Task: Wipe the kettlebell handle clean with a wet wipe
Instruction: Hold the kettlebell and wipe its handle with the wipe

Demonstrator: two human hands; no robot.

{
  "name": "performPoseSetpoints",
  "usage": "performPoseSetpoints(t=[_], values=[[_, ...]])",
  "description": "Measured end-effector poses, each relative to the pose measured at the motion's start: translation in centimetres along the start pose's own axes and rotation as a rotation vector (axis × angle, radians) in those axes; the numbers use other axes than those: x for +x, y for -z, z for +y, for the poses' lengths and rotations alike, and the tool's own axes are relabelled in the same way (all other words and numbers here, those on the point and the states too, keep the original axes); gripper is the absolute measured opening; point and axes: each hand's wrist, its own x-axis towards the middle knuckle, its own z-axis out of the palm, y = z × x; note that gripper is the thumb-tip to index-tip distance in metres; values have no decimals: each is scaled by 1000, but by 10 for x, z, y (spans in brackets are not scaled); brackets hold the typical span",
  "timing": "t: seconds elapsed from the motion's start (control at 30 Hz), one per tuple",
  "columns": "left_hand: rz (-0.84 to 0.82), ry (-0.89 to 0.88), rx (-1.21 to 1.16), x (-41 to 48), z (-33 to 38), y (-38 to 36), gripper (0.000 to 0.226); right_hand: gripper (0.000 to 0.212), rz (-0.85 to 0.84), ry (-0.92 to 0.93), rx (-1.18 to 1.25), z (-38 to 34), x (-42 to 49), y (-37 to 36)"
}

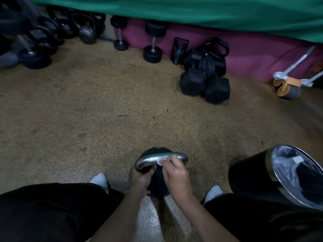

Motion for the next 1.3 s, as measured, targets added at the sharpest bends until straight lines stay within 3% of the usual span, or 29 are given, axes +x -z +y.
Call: performPoseSetpoints(t=[0.17,0.3,0.97,1.1,1.3], values=[[-6,-7,-4,-6,3,1,58,30,69,-46,32,-3,1,5],[-5,11,2,-8,6,1,68,17,-47,6,-53,-4,3,3],[-13,-13,13,-12,9,2,72,32,-328,-92,-131,-9,48,21],[-29,-1,1,-15,10,1,63,35,-471,-71,-116,-15,62,25],[-47,-6,-49,-17,10,1,58,32,-609,-231,-183,-16,85,36]])
